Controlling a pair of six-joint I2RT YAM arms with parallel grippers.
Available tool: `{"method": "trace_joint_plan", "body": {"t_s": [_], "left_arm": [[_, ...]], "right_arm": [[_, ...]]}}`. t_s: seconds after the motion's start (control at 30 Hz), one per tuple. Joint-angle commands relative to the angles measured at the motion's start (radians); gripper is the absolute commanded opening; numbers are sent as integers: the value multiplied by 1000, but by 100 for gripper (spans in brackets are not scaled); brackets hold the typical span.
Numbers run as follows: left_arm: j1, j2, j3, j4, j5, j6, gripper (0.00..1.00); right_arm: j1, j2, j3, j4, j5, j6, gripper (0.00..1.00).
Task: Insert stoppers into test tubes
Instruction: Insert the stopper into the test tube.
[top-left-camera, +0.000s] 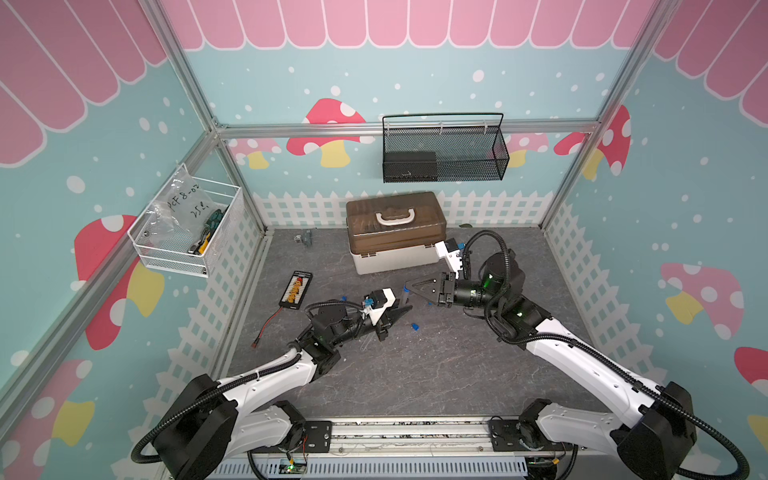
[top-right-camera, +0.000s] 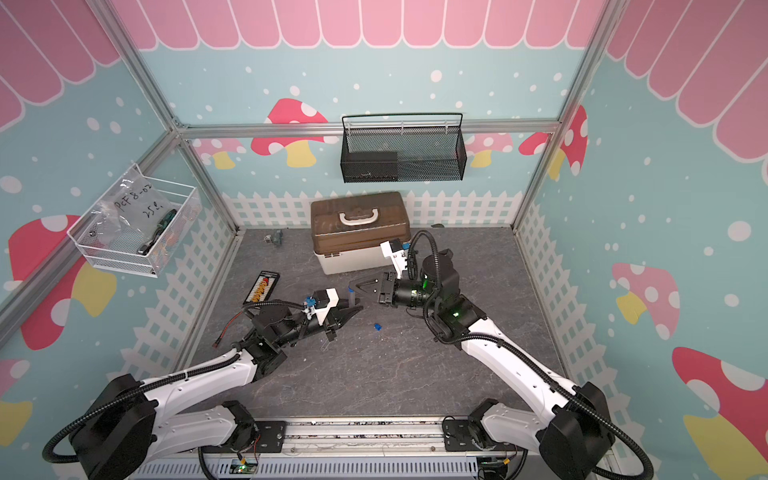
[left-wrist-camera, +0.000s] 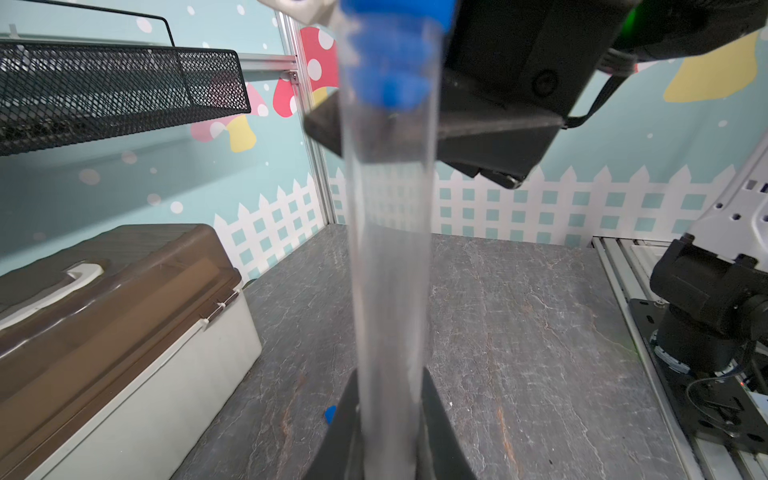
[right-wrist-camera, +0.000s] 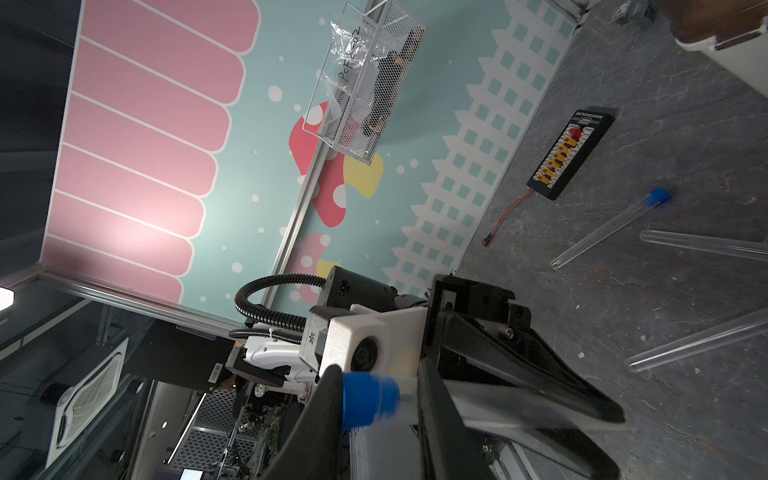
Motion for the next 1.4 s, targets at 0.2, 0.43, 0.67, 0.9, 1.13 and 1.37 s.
{"method": "trace_joint_plan", "body": {"t_s": [0.2,0.43,0.67,0.9,1.13,1.37], "left_arm": [[-19,-90,166,299,94,104,0],[-22,-125,166,187,65,215,0],[-22,-150,172,154,21,282,0],[-22,-146,158,175,1,197,0],[-19,-148,143,-219,-59,227,0],[-18,-108,174,-707,-224,209,0]], "right_arm": [[8,67,-89,-301,40,10,25],[8,74,-93,-360,60,-16,24],[8,82,-88,-419,83,-50,24],[8,84,-69,-418,82,-52,26],[-62,-21,99,-406,9,-145,46],[-120,-96,171,-403,34,-247,63]]}}
